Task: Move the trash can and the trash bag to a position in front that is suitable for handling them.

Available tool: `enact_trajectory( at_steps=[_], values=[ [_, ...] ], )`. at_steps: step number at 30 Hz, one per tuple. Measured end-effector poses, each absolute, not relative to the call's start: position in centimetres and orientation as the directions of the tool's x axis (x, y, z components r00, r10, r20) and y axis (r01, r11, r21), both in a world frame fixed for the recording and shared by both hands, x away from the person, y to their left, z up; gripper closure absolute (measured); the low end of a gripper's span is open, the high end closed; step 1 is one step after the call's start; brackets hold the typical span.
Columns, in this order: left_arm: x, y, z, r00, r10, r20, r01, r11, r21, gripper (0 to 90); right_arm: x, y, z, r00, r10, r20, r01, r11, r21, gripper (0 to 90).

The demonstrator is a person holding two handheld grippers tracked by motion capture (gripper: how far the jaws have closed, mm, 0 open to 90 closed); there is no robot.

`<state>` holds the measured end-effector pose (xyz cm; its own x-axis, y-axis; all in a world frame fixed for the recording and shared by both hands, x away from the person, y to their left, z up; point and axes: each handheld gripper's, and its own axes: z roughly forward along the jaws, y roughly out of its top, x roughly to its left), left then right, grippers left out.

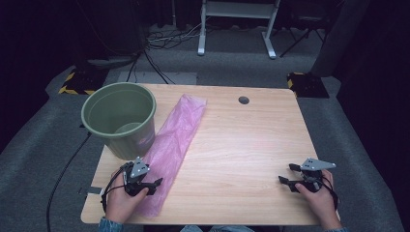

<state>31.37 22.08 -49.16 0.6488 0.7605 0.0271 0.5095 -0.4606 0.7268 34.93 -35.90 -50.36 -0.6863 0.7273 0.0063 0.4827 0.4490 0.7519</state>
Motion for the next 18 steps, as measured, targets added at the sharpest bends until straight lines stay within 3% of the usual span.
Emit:
enact_trajectory(
  at_steps=[6, 12, 18],
  values=[
    [31.0, 22.8, -48.1, 0.636, 0.771, 0.046, 0.493, -0.451, 0.744, 25.2, 34.9, -35.9, -50.3, -0.686, 0.727, 0.004, 0.482, 0.451, 0.751, 26.5],
    [30.8, 24.5, -48.0, 0.595, 0.803, 0.042, 0.536, -0.435, 0.723, 23.5, 34.9, -35.9, -50.4, -0.687, 0.726, 0.006, 0.482, 0.450, 0.752, 26.5],
    [30.0, 29.0, -48.3, 0.474, 0.879, 0.044, 0.591, -0.355, 0.724, 25.7, 34.9, -35.9, -50.4, -0.687, 0.727, 0.004, 0.482, 0.451, 0.751, 26.5]
  ],
)
